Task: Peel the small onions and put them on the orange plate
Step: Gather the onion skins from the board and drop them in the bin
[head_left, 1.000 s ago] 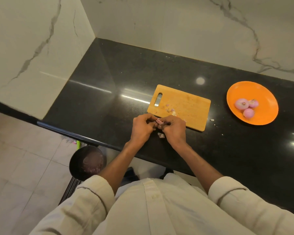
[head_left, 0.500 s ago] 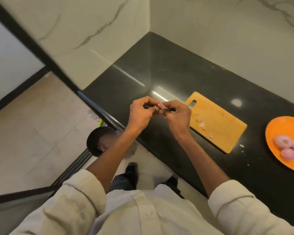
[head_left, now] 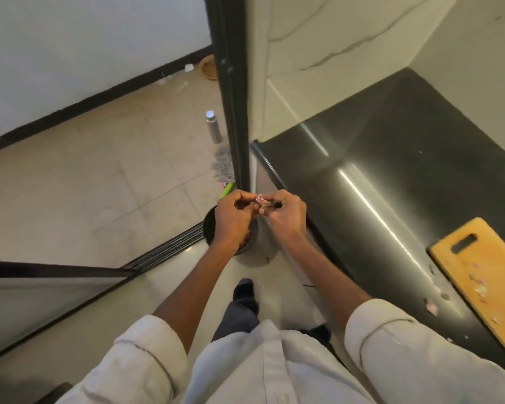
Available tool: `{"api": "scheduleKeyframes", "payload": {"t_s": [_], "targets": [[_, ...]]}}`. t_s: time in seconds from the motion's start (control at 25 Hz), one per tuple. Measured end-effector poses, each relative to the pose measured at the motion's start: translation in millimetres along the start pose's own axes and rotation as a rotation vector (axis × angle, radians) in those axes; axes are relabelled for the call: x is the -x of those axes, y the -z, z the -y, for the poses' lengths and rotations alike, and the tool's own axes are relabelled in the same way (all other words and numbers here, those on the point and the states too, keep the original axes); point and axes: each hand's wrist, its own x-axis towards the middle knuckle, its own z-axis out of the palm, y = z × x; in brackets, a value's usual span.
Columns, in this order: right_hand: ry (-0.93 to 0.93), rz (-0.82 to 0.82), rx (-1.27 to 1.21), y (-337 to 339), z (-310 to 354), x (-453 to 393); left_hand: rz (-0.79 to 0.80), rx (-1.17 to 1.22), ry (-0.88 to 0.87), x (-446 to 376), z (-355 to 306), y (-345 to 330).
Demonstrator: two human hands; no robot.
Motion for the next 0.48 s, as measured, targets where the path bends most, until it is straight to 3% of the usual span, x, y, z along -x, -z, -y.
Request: {"api": "scheduleKeyframes", "payload": {"t_s": [0.24, 0.48], "targets": [[-0.097, 0.120, 0.151, -108.4, -28.6, -45.3, -0.007, -0.041, 0.173, -62.6, 78.5, 47.2], [-0.053, 0.209, 0.341, -162.7, -63.7, -89.7, 0.071, -0.094, 0.264, -121.7, 145.7, 52.7]]}}
